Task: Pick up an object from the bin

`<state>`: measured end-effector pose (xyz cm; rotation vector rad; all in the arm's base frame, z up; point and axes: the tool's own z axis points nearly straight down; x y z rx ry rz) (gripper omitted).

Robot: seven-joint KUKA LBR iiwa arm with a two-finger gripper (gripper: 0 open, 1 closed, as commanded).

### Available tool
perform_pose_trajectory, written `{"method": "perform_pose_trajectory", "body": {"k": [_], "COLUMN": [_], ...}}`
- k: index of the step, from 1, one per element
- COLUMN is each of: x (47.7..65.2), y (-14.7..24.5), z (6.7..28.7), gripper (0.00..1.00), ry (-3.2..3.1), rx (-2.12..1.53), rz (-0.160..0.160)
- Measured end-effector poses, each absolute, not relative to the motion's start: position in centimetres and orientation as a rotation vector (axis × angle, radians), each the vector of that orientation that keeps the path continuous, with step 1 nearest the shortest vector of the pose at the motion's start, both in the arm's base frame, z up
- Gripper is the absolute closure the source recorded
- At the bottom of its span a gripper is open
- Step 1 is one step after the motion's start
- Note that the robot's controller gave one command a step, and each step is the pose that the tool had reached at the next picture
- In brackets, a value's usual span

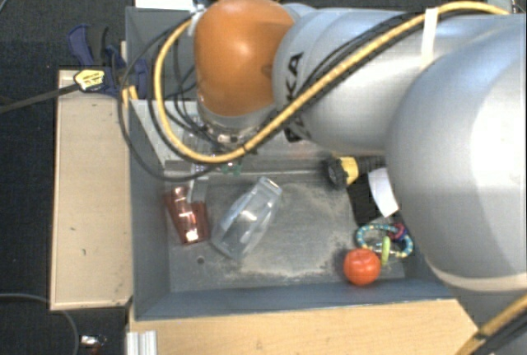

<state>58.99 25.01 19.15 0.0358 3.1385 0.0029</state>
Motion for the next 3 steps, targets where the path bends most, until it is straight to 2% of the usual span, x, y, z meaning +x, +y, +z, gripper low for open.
{"method": "perform_pose_trajectory", "body": {"k": [1,2,3], "x": [59.0,58.4,59.0], "y": [25.0,21.8,25.3], "z": [19.2,16.1,9.5], "gripper": [0.00,0.00,0.00], "ry": [3.139,3.130,3.090], "rx": [0.036,-0.213,-0.560], "rz": [0.003,0.003,0.003]}}
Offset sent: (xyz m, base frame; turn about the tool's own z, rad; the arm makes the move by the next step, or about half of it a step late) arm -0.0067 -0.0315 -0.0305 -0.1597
